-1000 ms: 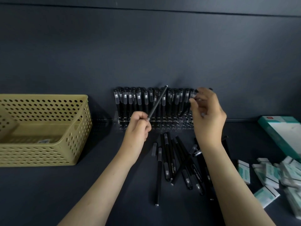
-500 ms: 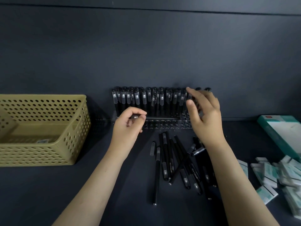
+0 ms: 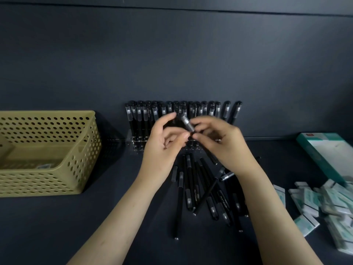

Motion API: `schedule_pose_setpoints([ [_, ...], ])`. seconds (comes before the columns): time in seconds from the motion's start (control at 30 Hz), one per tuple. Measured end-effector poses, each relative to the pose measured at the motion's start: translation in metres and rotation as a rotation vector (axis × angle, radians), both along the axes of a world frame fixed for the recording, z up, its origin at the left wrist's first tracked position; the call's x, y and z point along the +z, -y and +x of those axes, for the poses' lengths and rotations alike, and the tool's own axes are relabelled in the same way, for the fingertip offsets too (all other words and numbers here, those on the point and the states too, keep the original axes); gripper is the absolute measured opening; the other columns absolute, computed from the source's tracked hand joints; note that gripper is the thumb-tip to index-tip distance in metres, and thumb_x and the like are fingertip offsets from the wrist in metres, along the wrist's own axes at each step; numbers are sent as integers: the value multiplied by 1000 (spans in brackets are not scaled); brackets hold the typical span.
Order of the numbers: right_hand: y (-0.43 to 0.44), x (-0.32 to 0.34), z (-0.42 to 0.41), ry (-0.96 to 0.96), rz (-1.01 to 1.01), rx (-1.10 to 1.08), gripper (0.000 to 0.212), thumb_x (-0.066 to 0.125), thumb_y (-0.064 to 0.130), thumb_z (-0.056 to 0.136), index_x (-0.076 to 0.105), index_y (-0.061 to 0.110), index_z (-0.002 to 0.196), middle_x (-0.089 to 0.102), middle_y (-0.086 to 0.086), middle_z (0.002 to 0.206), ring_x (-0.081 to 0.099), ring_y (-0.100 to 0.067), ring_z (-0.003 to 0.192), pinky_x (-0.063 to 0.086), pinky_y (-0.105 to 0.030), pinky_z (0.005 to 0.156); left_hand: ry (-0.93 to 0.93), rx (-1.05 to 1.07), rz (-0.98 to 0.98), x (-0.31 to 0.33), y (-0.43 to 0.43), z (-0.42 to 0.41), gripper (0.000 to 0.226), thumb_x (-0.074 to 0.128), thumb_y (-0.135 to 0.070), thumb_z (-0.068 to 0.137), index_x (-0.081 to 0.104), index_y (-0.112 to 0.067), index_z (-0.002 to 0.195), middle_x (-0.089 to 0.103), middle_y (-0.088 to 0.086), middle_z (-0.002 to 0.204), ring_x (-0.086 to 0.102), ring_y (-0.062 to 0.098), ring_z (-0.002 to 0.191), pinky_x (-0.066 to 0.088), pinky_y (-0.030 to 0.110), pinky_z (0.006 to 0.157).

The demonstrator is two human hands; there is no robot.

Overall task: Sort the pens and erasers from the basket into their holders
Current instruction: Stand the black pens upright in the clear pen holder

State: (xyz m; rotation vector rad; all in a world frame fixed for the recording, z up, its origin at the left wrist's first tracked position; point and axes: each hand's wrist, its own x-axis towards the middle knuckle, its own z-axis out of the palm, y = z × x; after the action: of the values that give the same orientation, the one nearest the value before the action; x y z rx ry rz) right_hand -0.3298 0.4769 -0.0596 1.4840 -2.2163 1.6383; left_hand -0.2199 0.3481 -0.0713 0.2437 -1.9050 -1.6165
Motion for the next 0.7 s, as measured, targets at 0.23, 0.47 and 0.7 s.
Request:
schedule_pose_setpoints([
  [0.23,-14,-9,-23,14,-315,-411,57,59,5,94,39,43,132,64,5,95,67,-14,80,58,-41,76,234,186,-755,-41,22,-7,43,38,-45,97,62,-24,125,59,-11,120,48,13,117,28,29,106],
  [0.47,-15,-16,-26,-37,-367,-500,47,54,5,97,35,23,136,60,-1,100,68,-17,87,53,-21,75,226,270,-976,-54,26,-11,37,43,-37,96,68,-21,119,60,-8,118,52,19,110,22,31,106],
  [0.7,-7,-23,-28,-62,-266,-481,51,56,5,95,37,35,132,58,16,99,67,-20,84,54,-27,79,207,291,-922,-56,25,-14,35,44,-34,95,68,-23,119,60,-10,118,48,15,111,18,29,108],
])
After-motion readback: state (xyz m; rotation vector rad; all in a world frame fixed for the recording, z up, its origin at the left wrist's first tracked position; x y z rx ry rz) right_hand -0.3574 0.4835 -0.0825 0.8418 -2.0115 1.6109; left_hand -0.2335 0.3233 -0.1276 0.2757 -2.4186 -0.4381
